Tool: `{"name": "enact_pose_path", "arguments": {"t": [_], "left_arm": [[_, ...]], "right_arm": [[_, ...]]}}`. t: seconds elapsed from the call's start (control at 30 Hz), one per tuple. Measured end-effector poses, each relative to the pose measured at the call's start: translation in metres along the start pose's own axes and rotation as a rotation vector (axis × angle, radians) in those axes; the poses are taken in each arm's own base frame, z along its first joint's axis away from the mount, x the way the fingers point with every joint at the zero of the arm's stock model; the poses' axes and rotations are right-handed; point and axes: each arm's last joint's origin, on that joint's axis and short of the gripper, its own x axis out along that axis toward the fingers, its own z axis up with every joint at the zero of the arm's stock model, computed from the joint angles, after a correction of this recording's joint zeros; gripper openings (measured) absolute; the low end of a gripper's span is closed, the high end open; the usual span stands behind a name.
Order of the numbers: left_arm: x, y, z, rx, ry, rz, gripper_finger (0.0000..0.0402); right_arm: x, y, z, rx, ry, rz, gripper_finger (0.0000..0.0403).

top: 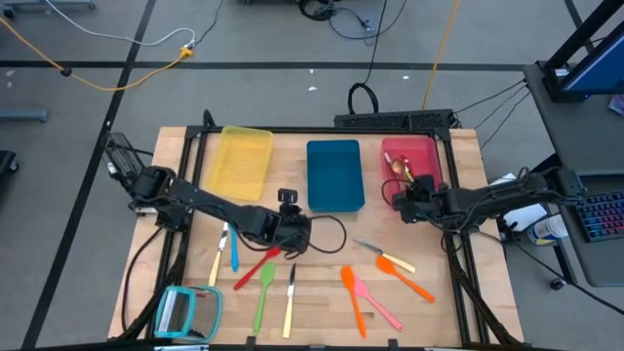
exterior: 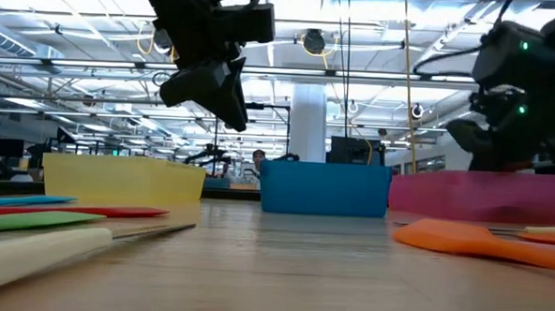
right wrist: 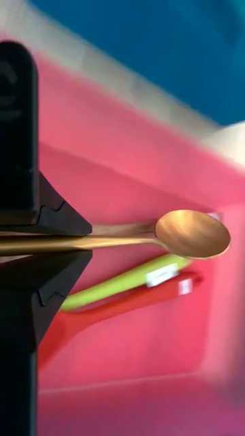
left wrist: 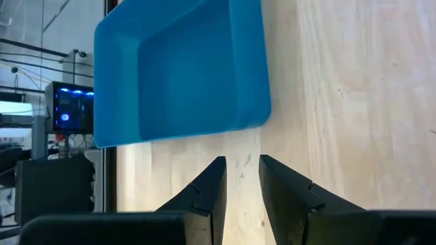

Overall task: Pick & Place Kitchen Items
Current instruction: Put the gold serving spoon into the red bin, then adjust the red bin

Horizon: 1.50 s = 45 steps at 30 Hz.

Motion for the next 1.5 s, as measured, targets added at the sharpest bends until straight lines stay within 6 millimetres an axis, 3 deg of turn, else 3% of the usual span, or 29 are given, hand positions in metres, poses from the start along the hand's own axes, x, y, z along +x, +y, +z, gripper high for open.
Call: {"name": "enact_pose_path", "arguments": {"t": [0.27,0.63,0.8,1.0,1.13,1.33,1.4,1.5], "left_arm": [[0.005,0.007,-0.001,-0.014,0.014,0.008,0.0093],[0.009,0.012,-0.002,-0.031,0.024,0.016,0.0093],[0.009,0.011,-0.001,-0.033,0.02,-0.019,0.0093],[0.009,0.008,-0.001,-0.034,0.01,-0.126,0.0093],[0.009,0.008,-0.001,-0.031,0.005,-0.14,0.0093],[0.009,0.008,0.004,-0.003,-0.046,-0.139,0.0093],[0.009,0.008,0.007,-0.001,-0.069,-0.137,0.0093],[0.009,0.009,0.01,0.007,-0.099,-0.133,0.0093]], "right_arm": [[0.008,-0.001,-0.007,-0.099,-0.038,0.033,0.005],[0.008,0.004,-0.005,-0.161,-0.07,0.067,0.0148],[0.004,0.018,0.006,-0.22,-0.217,0.131,0.018],[-0.013,0.042,0.031,-0.248,-0.433,0.303,0.0188],[-0.034,0.057,0.042,-0.242,-0.534,0.567,0.0179],[-0.06,0.074,0.028,-0.245,-0.434,1.075,0.017],[-0.063,0.075,0.02,-0.267,-0.398,1.083,0.0169],[-0.058,0.07,0.013,-0.309,-0.414,0.891,0.0169]]}}
